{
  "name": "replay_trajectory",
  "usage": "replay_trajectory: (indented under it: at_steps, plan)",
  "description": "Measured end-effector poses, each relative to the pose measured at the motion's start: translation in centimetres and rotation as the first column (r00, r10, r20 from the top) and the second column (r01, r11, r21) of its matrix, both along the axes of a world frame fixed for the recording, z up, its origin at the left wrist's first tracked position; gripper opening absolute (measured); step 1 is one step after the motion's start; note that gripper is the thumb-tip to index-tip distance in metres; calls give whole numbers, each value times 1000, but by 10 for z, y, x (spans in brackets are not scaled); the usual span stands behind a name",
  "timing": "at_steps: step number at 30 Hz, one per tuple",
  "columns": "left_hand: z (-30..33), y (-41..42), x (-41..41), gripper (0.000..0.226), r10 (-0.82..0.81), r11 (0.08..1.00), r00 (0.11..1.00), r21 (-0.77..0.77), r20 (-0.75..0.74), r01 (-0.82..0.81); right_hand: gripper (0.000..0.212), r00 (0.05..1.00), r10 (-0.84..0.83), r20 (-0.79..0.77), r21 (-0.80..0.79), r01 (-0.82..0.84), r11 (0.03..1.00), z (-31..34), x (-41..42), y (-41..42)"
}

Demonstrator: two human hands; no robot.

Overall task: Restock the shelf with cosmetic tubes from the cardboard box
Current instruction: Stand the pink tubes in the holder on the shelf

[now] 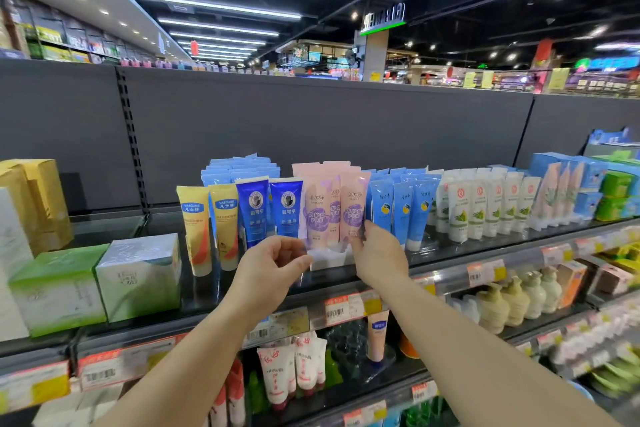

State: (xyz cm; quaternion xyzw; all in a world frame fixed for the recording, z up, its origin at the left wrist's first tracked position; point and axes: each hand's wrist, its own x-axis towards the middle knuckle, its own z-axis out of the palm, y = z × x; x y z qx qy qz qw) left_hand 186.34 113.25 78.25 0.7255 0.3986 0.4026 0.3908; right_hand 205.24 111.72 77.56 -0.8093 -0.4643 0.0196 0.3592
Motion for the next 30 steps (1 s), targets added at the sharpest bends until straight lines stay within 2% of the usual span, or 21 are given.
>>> replay_trajectory:
  at_steps: [4, 7, 10, 13, 16, 20, 24, 30]
  plan:
    - [-4, -9, -12, 11, 23, 990, 997, 139, -67, -13, 21, 998, 2, -65, 97, 5, 995, 1, -21, -28]
    - [-9, -19, -23, 16, 67, 964, 990, 263, -125, -32, 34, 999, 21, -28, 85, -19, 996, -4, -41, -51]
    - [-16, -32, -39, 35, 151, 918, 969, 392, -198, -63, 38, 998, 65, 9, 3, -65, 998, -10, -63, -71]
    - [-25, -46, -63, 48, 259, 855, 903, 516, -343, -49, 50, 983, 88, 158, -129, -68, 989, -14, -86, -84]
    - [-38, -68, -95, 59, 348, 857, 805, 510, -480, -67, 62, 957, 169, 235, -250, -108, 962, -22, -120, -105]
    - [-59, -110, -147, 63, 409, 875, 718, 466, -564, -132, 59, 929, 268, 255, -275, -196, 941, -39, -170, -140]
    - [-79, -152, -207, 67, 423, 890, 677, 415, -602, -188, 62, 913, 342, 224, -305, -267, 914, -60, -227, -172]
    - [-94, -191, -306, 66, 443, 896, 607, 342, -660, -283, 62, 869, 486, 90, -353, -429, 832, -84, -321, -195]
